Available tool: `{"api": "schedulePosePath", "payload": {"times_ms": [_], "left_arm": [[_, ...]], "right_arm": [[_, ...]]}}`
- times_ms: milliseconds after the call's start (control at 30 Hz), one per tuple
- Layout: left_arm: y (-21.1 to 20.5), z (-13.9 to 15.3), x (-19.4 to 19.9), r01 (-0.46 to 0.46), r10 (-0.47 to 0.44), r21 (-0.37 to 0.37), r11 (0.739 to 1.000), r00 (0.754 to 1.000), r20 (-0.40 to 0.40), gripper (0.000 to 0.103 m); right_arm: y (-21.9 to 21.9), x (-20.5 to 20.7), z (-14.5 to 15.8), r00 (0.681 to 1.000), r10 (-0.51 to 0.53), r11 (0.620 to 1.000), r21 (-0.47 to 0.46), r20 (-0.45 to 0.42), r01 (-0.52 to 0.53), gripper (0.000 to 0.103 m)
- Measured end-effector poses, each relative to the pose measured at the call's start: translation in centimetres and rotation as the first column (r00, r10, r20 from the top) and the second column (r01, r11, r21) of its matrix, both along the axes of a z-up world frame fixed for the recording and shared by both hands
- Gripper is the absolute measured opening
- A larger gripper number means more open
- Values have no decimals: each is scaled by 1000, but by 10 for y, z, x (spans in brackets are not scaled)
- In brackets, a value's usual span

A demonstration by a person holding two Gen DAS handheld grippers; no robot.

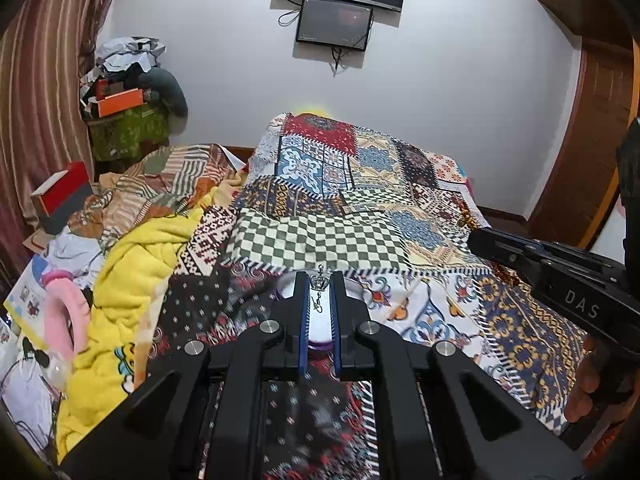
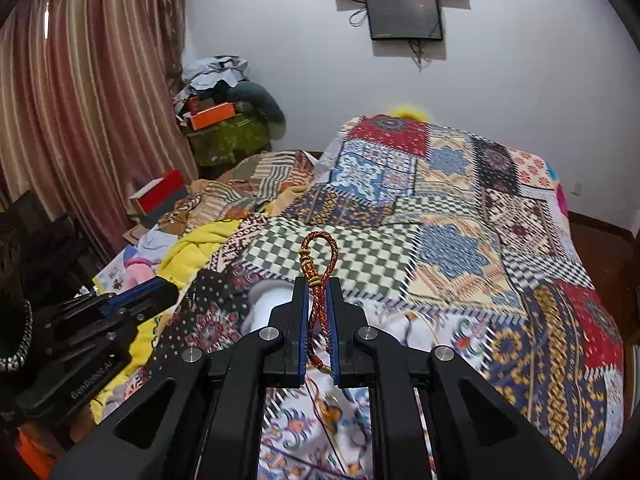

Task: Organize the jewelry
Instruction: 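Lower the bracelet into the purple heart tin with the right tool while the left tool drops the earring in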

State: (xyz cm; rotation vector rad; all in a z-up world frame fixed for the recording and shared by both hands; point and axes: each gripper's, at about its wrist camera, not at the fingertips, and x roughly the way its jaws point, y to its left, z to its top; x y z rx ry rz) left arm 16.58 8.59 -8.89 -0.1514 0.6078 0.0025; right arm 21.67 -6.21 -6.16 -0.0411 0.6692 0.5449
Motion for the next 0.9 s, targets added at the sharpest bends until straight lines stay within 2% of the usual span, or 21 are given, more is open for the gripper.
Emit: {"api": "schedulePosePath", "payload": {"times_ms": [200, 400, 700, 900], "left_arm": [[5, -5, 20, -2, 2, 18, 1000, 1000, -6, 8], [8, -23, 43, 27, -27, 5, 1000, 998, -50, 8], [8, -68, 75, 74, -84, -64, 995, 980, -182, 8], [9, -82, 80, 72, -84, -64, 995, 971, -222, 8]], "right_arm": [[19, 17, -5, 999, 43, 999, 0, -9, -43, 8], [36, 37, -21, 994, 89, 996, -10, -58, -90, 8], [54, 61, -56, 971, 152, 986, -32, -184, -161, 8], [60, 72, -75, 944, 194, 977, -32, -265, -210, 8]]}}
